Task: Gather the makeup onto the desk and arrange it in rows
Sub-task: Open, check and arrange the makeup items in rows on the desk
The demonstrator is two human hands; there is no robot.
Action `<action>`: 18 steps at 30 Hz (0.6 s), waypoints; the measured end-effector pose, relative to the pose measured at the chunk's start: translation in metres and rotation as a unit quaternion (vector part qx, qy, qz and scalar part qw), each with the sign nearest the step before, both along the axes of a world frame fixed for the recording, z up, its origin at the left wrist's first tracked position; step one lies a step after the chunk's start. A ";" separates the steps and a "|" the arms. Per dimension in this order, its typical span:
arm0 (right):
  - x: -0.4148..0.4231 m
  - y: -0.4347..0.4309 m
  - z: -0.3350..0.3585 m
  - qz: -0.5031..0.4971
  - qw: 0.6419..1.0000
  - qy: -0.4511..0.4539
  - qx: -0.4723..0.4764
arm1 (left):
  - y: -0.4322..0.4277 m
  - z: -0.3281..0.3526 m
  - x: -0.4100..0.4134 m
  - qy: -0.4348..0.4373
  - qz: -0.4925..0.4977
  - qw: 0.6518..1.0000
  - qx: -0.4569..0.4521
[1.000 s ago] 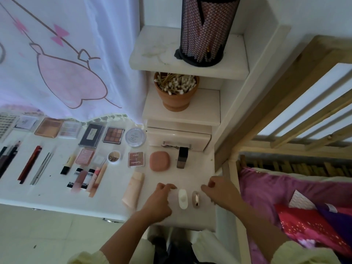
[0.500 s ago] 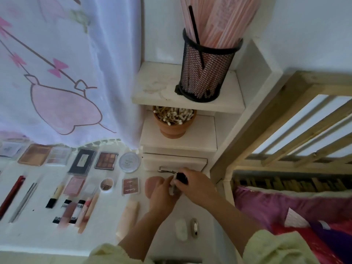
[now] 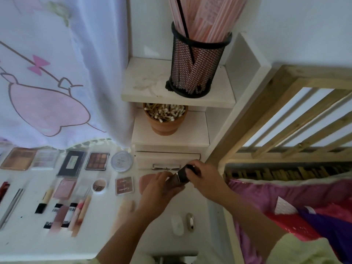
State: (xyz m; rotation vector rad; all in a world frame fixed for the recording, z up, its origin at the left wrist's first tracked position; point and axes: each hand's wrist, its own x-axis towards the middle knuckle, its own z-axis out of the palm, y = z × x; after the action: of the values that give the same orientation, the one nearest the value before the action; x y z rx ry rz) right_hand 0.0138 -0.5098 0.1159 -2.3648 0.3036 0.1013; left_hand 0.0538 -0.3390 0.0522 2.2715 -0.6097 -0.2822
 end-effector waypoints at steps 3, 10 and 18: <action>-0.006 -0.005 0.002 -0.037 0.994 -0.003 0.100 | 0.005 0.015 -0.006 0.058 -0.013 0.998 -0.028; -0.002 0.004 0.007 -0.026 0.991 0.015 0.133 | 0.014 0.036 -0.017 0.208 -0.031 0.970 -0.122; -0.001 0.019 0.019 -0.015 0.956 0.048 0.290 | 0.038 0.068 -0.018 0.435 -0.016 0.881 -0.185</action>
State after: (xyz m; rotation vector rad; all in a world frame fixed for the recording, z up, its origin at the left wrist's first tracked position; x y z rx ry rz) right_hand 0.0125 -0.4904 0.1344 -1.7740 0.3076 0.2548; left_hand 0.0358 -0.3009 0.1207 1.5340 -0.1867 -1.0333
